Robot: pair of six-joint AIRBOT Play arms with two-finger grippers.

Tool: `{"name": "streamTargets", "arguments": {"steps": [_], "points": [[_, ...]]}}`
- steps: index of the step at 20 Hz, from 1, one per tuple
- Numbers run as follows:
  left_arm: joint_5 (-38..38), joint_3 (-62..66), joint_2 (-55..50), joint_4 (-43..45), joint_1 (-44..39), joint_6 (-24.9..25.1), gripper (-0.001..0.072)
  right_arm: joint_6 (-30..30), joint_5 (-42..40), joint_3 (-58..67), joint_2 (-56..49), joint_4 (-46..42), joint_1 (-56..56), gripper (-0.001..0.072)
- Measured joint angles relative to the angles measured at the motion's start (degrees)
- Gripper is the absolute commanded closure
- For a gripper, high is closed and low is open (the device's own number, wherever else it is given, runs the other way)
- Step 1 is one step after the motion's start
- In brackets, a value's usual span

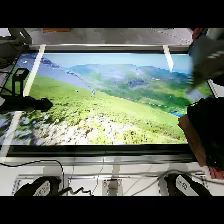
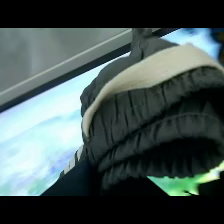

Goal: Fold the clothes and pants, and hang the long-sleeved shirts on hangers.

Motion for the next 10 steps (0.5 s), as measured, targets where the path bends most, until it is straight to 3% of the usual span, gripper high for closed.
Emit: {"name": "streamTargets", "arguments": {"steps": [5, 6, 9, 10], "points": [[-0.2, 0.0, 0.4, 0.0, 0.0, -1.3, 0.0109, 2.4, 7.5, 0.7, 7.3, -14.7, -13.3, 0.0684], [-0.2, 0.0, 0.5, 0.0, 0.0, -1.4, 0.0109, 2.7, 8.2, 0.8, 8.1, -16.9, -15.3, 0.0614], [-0.2, 0.0, 0.5, 0.0, 0.0, -1.6, 0.0109, 3.1, 7.7, 0.9, 9.4, -20.5, -18.9, 0.0008], [-0.2, 0.0, 0.5, 0.0, 0.0, -1.6, 0.0109, 3.1, 7.2, 0.9, 9.6, -20.8, -19.5, 0.0017]]}}
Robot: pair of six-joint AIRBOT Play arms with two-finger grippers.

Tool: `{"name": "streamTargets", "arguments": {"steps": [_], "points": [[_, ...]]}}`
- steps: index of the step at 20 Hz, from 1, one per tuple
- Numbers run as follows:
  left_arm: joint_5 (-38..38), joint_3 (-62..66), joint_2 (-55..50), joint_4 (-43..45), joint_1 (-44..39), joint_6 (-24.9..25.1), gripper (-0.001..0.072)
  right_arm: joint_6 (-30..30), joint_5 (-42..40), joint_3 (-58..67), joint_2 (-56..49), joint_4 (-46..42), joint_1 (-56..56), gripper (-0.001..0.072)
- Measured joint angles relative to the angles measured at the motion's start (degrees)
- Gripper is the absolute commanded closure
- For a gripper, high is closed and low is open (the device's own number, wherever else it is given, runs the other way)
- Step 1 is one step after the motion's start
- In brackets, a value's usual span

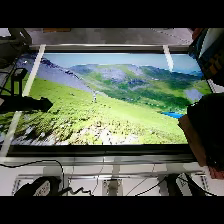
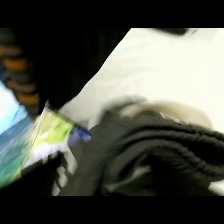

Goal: Fold the clothes and pants, and hang the long-sleeved shirts on hangers.

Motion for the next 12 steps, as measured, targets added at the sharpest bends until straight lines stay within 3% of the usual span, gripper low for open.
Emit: {"name": "streamTargets", "arguments": {"steps": [7, 8, 10, 11, 12], "points": [[0.0, 0.0, 0.0, 0.0, 0.0, 0.0, 0.0109, 0.2, -3.0, 0.0, 0.5, 2.9, -1.4, 0.0031], [0.0, 0.0, 0.0, 0.0, 0.0, 0.0, 0.0109, 0.2, -3.1, 0.0, 0.5, 5.1, -1.5, 0.0131], [0.0, 0.0, 0.0, 0.0, 0.0, 0.0, 0.0109, 0.2, -3.4, 0.0, 0.3, 12.2, -1.4, 0.0543], [0.0, 0.0, 0.0, 0.0, 0.0, 0.0, 0.0109, 0.2, -3.7, 0.0, 0.1, 16.8, -0.9, 0.0689], [0.0, 0.0, 0.0, 0.0, 0.0, 0.0, 0.0109, -0.1, -3.7, -0.2, -0.2, 21.3, 0.3, 0.0693]]}}
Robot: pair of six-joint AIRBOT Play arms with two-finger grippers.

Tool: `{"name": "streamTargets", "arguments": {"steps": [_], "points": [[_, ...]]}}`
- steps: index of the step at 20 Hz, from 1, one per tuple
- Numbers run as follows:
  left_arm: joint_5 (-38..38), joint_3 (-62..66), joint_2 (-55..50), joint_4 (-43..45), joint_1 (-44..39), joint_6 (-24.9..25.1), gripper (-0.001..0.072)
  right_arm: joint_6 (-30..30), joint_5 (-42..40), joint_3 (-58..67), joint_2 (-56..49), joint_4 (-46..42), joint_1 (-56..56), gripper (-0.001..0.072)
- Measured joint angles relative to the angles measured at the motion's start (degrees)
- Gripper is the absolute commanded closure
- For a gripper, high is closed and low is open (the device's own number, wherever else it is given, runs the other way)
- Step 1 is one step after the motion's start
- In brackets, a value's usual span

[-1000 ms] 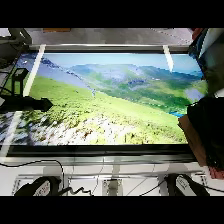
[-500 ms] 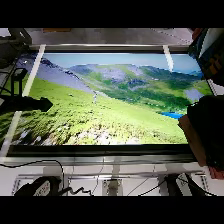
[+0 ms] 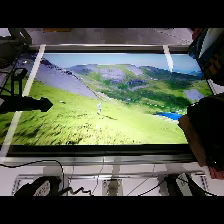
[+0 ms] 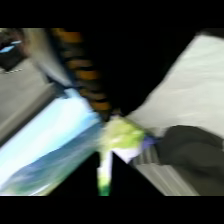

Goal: Fold the clothes and pants, and hang the long-sleeved shirts on hangers.

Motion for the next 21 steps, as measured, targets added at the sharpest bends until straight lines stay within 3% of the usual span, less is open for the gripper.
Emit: {"name": "streamTargets", "arguments": {"steps": [3, 6, 9, 12, 16, 21], "points": [[0.0, 0.0, 0.0, 0.0, 0.0, 0.0, 0.0109, -5.9, 2.8, -0.4, -1.6, 12.0, 8.4, 0.0693], [0.0, 0.0, 0.0, 0.0, 0.0, 0.0, 0.0109, -9.8, 9.4, -0.6, -4.1, 13.8, 21.2, 0.0693], [0.0, 0.0, 0.0, 0.0, 0.0, 0.0, 0.0109, -11.5, 16.3, -2.2, -7.0, 9.8, 35.1, 0.0693], [0.0, 0.0, 0.0, 0.0, 0.0, 0.0, 0.0109, -11.8, 16.5, -5.7, -8.3, 2.7, 47.1, 0.0694], [0.0, 0.0, 0.0, 0.0, 0.0, 0.0, 0.0109, -6.4, 12.0, -9.9, -9.0, -7.7, 57.3, 0.0694], [0.0, 0.0, 0.0, 0.0, 0.0, 0.0, 0.0109, -0.3, 10.6, -16.7, -9.2, -18.1, 61.8, 0.0693]]}}
